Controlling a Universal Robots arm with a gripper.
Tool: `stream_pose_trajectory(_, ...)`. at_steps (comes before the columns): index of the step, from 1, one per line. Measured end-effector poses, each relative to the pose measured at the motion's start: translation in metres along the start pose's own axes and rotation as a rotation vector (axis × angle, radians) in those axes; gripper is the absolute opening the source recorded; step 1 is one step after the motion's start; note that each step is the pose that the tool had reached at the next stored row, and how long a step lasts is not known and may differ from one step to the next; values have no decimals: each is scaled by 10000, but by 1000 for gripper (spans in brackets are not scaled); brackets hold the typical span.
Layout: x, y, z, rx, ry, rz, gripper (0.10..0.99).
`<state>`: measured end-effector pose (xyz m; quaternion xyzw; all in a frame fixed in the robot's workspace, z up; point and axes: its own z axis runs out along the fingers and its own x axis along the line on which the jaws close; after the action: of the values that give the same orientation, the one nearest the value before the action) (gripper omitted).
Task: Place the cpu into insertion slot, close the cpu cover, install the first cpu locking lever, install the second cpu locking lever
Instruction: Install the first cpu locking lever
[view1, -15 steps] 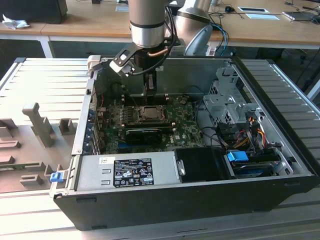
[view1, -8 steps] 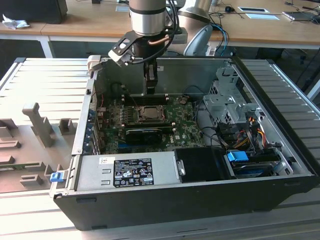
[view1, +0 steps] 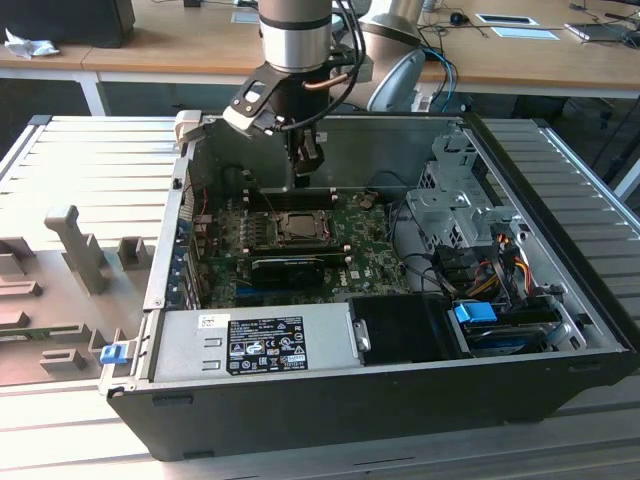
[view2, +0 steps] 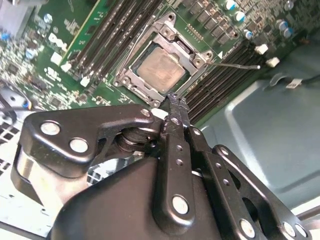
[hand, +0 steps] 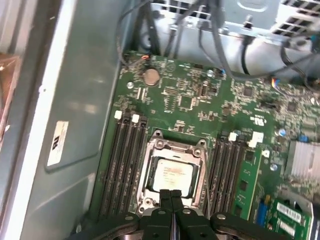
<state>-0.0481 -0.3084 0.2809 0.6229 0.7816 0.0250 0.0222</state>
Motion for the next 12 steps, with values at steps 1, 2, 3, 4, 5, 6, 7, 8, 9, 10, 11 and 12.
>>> stream_pose_trajectory(1, 0, 0, 0, 6, 12, -167, 106)
stream_pose_trajectory(2, 0, 0, 1, 11, 26, -352, 106)
stream_pose_trajectory(3, 0, -1, 2, 14, 36, -497, 106)
stream_pose_trajectory(4, 0, -1, 2, 15, 46, -672, 106)
stream_pose_trajectory(5, 0, -1, 2, 16, 54, -825, 106)
stream_pose_trajectory(6, 0, -1, 2, 16, 64, -982, 106)
stream_pose_trajectory(7, 0, -1, 2, 15, 70, -1102, 106)
stream_pose_trajectory(8, 0, -1, 2, 16, 73, -1250, 106)
stream_pose_trajectory(9, 0, -1, 2, 18, 74, -1346, 106)
stream_pose_trajectory(10, 0, -1, 2, 18, 78, -1424, 106)
stream_pose_trajectory(11, 0, -2, 2, 17, 88, -1572, 106)
stream_pose_trajectory(12, 0, -2, 2, 17, 93, -1639, 106)
